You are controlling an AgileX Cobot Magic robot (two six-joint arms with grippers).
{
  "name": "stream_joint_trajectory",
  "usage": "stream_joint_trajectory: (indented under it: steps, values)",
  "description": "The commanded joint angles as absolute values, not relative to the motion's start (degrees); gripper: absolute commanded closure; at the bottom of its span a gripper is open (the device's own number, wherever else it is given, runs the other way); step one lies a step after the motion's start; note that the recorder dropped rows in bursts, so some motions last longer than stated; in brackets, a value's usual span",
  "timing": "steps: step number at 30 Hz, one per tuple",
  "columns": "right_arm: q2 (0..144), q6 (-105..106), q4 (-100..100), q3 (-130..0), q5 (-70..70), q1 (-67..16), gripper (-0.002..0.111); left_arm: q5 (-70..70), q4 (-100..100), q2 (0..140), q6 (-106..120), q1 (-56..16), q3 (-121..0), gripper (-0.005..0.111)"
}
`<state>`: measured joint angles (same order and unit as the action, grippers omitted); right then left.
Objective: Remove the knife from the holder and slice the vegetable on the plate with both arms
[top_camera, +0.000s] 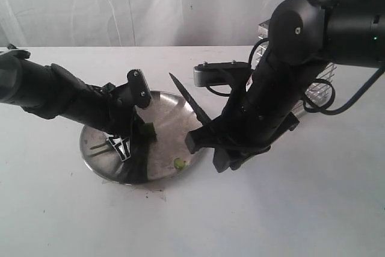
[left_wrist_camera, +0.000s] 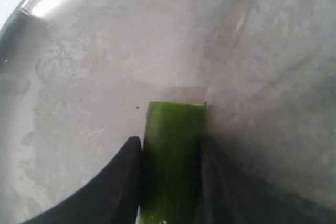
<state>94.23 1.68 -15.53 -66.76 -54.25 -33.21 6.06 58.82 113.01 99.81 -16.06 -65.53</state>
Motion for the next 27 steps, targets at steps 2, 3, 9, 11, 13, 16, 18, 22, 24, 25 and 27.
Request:
stream_joint_trajectory:
  steps: [2,3,9,11,13,16,18,22,24,25,27]
  values:
    - [93.6,2.2,-17.3,-66.6,-53.7,-32.9,0.108,10.1,59.5,112.7,98.8,-16.0,-65.7,0.067]
    - [93.6,2.2,-17.3,-66.6,-53.7,-32.9,0.108,10.2,59.5,112.6,98.6,-16.0,-65.7,0.058]
    - [94.0,2.2,-18.6,-66.6,-52.4,-32.9,0.108,9.0,59.6,110.1,95.7,-16.1,-65.9,0.034]
    - [94.9,2.2,-18.6,-66.6,-51.3,-33.1,0.108,9.0,59.8,108.0,94.6,-16.1,-66.4,0.035]
    - [96.4,2.2,-19.5,-66.7,-50.1,-33.1,0.108,7.2,59.8,105.8,92.0,-16.1,-67.0,0.035]
    - [98.9,2.2,-21.0,-67.0,-48.6,-33.1,0.108,0.0,59.8,103.0,85.6,-15.8,-67.1,0.051]
    - [100.6,1.4,-21.8,-68.3,-48.9,-33.3,0.108,-2.6,60.4,102.0,80.6,-14.3,-66.7,0.085]
    - [103.4,-1.0,-22.0,-72.1,-48.8,-35.2,0.108,0.0,62.3,102.3,71.9,-9.4,-66.8,0.107]
    - [105.4,-3.2,-21.8,-74.9,-48.8,-36.6,0.108,1.5,64.2,103.4,66.1,-6.5,-66.8,0.107]
    - [106.6,-4.4,-21.4,-76.2,-48.9,-37.2,0.108,3.2,64.7,103.9,63.8,-5.2,-67.0,0.107]
    - [109.2,-7.4,-19.9,-78.6,-50.1,-38.5,0.108,10.3,66.4,105.8,60.4,-2.7,-68.5,0.107]
